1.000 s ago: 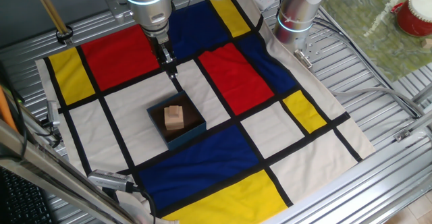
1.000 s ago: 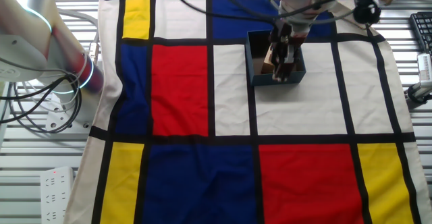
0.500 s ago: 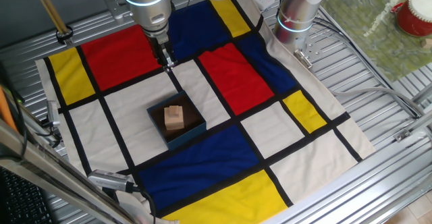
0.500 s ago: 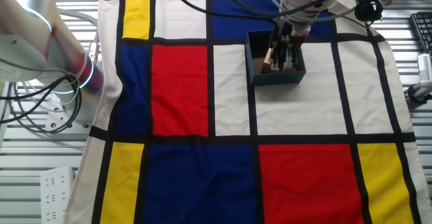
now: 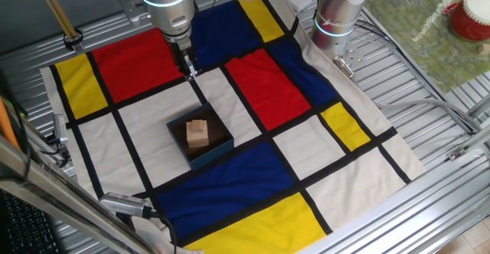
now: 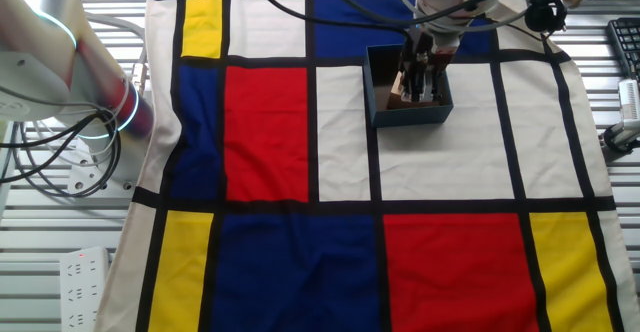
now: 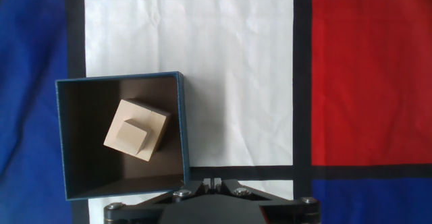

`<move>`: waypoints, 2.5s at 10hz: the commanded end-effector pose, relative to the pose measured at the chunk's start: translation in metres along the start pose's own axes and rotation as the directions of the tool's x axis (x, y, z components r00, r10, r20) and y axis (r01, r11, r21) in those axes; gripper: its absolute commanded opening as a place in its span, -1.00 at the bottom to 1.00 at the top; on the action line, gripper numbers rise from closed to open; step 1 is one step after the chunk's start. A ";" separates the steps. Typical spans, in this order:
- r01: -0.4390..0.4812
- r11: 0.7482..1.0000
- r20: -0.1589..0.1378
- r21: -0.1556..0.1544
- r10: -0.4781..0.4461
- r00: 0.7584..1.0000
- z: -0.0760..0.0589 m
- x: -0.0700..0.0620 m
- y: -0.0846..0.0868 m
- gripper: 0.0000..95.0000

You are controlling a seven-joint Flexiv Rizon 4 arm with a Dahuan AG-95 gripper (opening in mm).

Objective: Take everything out of the gift box

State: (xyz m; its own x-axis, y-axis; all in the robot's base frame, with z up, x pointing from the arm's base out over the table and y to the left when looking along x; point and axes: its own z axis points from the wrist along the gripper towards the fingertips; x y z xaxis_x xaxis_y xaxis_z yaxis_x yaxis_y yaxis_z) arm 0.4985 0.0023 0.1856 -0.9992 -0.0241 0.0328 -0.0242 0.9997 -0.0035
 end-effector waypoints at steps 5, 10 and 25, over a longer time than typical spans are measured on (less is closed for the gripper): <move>0.000 1.000 -0.002 -0.001 0.000 1.000 0.000 0.000 0.000 -1.00; 0.000 1.000 -0.002 -0.001 0.000 1.000 0.000 0.000 0.000 -1.00; 0.009 0.999 0.049 -0.051 -0.007 0.999 -0.005 -0.036 0.022 -1.00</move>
State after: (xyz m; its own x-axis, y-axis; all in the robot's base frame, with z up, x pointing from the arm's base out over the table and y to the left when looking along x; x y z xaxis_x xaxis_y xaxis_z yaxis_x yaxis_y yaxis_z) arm 0.5349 0.0244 0.1880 -0.9997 -0.0208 -0.0131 -0.0216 0.9981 0.0578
